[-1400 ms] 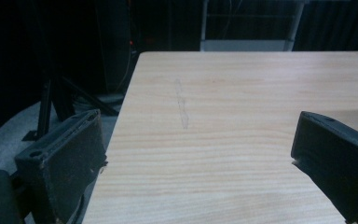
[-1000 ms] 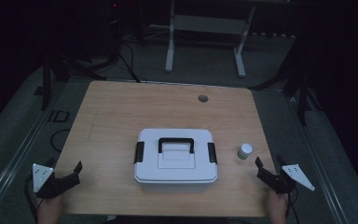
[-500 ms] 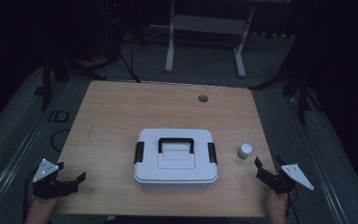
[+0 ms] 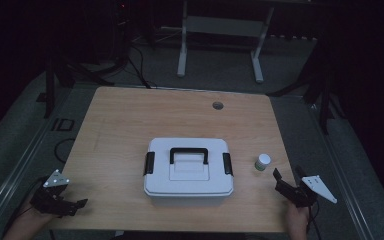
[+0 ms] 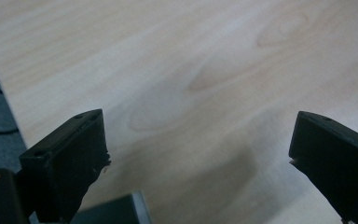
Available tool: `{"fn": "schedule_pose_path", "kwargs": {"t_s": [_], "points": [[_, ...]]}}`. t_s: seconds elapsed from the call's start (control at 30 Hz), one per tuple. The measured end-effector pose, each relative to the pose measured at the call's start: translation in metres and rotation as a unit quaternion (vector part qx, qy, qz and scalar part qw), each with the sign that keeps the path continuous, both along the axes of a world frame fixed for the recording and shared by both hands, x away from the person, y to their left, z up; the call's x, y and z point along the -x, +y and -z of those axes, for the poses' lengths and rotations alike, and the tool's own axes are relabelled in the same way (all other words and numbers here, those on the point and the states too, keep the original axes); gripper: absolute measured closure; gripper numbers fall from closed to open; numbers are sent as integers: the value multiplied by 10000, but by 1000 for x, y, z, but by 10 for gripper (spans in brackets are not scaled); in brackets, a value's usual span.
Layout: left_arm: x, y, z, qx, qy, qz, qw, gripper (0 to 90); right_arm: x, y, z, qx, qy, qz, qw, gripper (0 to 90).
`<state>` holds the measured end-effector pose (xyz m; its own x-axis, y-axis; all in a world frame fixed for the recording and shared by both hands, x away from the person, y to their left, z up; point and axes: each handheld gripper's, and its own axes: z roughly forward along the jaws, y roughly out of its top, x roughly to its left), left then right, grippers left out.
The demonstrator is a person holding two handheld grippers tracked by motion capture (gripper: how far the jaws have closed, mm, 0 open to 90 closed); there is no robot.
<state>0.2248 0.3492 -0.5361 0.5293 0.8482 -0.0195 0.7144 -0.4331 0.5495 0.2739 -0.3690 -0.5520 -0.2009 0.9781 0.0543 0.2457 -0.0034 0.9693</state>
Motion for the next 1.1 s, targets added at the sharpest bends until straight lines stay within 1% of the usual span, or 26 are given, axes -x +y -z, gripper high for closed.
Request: {"fn": "schedule_pose_path", "kwargs": {"t_s": [0.07,0.1,0.13,0.17,0.2,0.23,0.27,0.3,0.33,0.37,0.4,0.47,0.53,0.57,0.63,0.73,0.77,0.8,0.83,0.87,0.93,0.97,1.0,1.03,1.07,1.1], "points": [[-1,-1,-1,-63,204,106,9997,37,0,0,0,-4,8,0,10000,131],[-3,-3,-3,-214,474,278,9983,37,0,0,0,-7,12,-3,10000,131],[-3,-3,-3,-214,474,278,9983,37,0,0,0,-7,12,-3,10000,131],[-4,-4,-3,-298,630,392,9968,37,0,0,0,1,15,-3,10000,131],[-4,-5,-4,-428,721,470,9954,37,0,0,0,1,15,-3,10000,131],[-7,-6,-5,-521,949,588,9924,37,0,0,0,12,22,-5,10000,131],[-7,-6,-5,-521,949,588,9924,37,0,0,0,12,22,-5,10000,131],[-7,-7,-7,-668,993,653,9907,37,-1,0,0,43,22,-6,10000,131],[-8,-8,-9,-750,1060,693,9891,38,-1,1,0,55,26,-11,10000,131],[-9,-10,-13,-855,1227,777,9857,37,-1,1,0,69,31,-19,10000,131],[-9,-10,-13,-855,1227,777,9857,37,-1,1,0,69,31,-19,10000,131],[-11,-12,-18,-955,1401,902,9814,38,-1,1,1,74,47,-23,10000,131],[-11,-15,-24,-1091,1519,993,9773,38,-1,1,1,85,54,-20,9999,131],[-12,-15,-28,-1117,1608,1052,9750,37,-1,2,1,91,54,-22,9999,131],[-13,-17,-36,-1273,1665,1089,9717,38,-1,2,1,92,57,-31,9999,131],[-16,-19,-47,-1296,1788,1156,9684,37,-1,2,1,93,53,-38,9999,131],[-18,-20,-54,-1352,1914,1228,9644,37,-1,1,1,86,47,-43,9999,131],[-18,-20,-54,-1352,1914,1228,9644,38,-1,1,1,86,47,-43,9999,131],[-20,-21,-59,-1428,1981,1265,9614,38,-1,1,1,86,54,-43,9999,131],[-20,-21,-59,-1428,1981,1265,9614,38,-1,1,1,86,54,-43,9999,131],[-21,-22,-63,-1434,2072,1314,9588,38,-1,1,1,87,52,-51,9999,131],[-23,-24,-66,-1493,2153,1369,9553,38,-1,1,1,82,52,-47,9999,131],[-23,-24,-66,-1493,2153,1369,9553,38,-1,1,1,82,52,-47,9999,131],[-24,-27,-69,-1548,2207,1432,9523,38,-1,2,1,88,54,-49,9999,130],[-24,-27,-69,-1548,2207,1432,9523,38,-1,2,1,88,54,-49,9999,130],[-26,-32,-74,-1555,2204,1470,9516,38,-1,2,1,93,61,-49,9999,130]]}}
